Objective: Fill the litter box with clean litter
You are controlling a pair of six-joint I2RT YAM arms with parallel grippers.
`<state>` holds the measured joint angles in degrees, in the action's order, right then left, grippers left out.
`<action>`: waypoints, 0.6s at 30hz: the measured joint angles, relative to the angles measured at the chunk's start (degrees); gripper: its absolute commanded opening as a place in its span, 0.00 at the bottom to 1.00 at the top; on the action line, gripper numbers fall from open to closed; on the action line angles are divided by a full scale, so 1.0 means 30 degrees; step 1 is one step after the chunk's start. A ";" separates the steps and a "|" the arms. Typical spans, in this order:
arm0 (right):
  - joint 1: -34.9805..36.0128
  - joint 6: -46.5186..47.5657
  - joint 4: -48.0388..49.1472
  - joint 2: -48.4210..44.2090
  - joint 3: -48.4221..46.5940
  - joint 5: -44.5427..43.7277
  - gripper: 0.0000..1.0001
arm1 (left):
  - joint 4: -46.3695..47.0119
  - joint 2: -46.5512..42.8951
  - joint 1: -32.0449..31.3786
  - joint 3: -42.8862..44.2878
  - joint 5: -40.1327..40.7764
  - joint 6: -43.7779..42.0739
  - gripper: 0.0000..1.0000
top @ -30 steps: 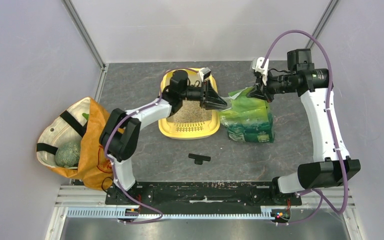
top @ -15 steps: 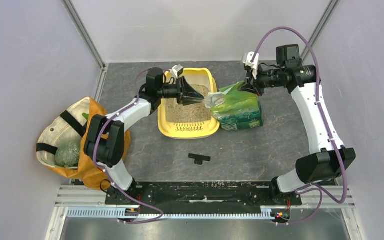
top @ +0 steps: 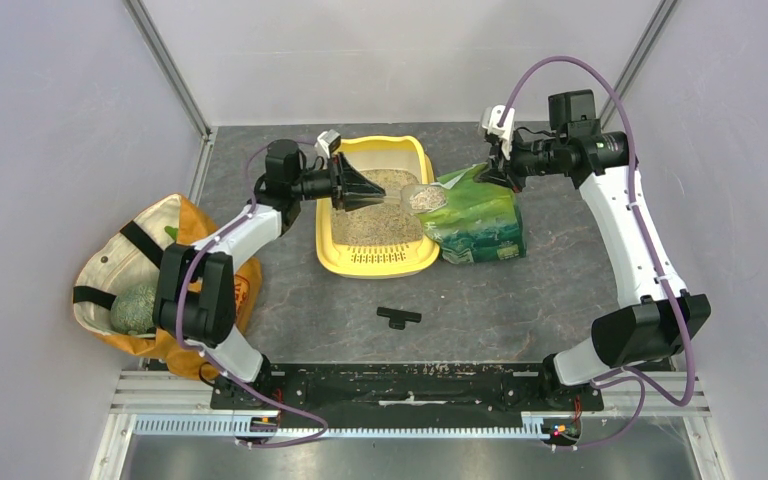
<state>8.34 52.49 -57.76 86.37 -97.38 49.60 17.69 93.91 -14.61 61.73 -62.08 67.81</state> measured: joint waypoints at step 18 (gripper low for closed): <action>0.0328 -0.0044 0.0124 0.0022 0.0066 -0.0226 0.00 | 0.2353 -0.1829 0.3133 -0.2288 -0.1049 0.2069 0.02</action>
<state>9.32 52.36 -57.39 86.43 -97.19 48.93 24.75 88.42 -5.21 54.87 -65.23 74.02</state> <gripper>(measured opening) 0.007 0.338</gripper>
